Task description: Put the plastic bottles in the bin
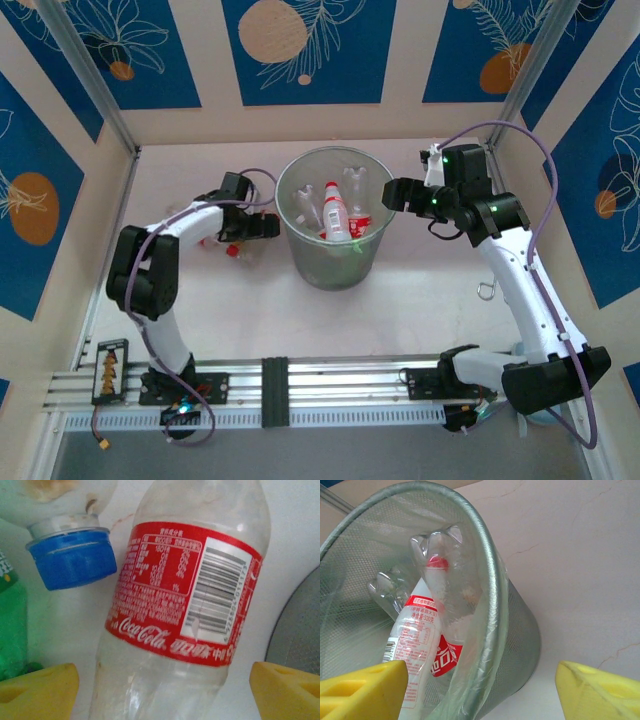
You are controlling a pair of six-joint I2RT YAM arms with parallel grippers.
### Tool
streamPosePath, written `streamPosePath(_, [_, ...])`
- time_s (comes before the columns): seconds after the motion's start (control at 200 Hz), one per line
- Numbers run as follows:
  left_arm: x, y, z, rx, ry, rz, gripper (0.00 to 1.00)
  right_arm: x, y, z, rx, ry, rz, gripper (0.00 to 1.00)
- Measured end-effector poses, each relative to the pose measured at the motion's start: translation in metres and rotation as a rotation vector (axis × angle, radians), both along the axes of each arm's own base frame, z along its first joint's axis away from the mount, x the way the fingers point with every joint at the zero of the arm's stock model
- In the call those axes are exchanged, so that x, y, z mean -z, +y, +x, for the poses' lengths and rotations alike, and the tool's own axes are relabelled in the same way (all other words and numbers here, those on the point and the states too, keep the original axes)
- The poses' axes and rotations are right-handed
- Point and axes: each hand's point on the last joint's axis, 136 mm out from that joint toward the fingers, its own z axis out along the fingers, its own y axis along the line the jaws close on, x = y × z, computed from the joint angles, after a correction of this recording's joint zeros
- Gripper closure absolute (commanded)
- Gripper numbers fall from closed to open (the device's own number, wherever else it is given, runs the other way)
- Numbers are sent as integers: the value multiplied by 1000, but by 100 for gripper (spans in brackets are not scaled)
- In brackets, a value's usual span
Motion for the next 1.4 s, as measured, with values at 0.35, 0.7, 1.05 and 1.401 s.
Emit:
streamPosePath(0.35, [15, -4, 2, -29, 34, -17, 37, 3, 0, 0, 0, 6, -2, 22])
streamPosePath(0.7, [9, -4, 2, -30, 28, -20, 44, 7, 1, 2, 0, 20, -5, 22])
streamPosePath(1.05, [-86, 14, 9, -62, -169, 20, 44, 6, 2, 2, -8, 18, 3, 22])
streamPosePath(1.401, [-232, 77, 7, -153, -449, 116, 51, 6, 4, 5, -14, 13, 9, 23])
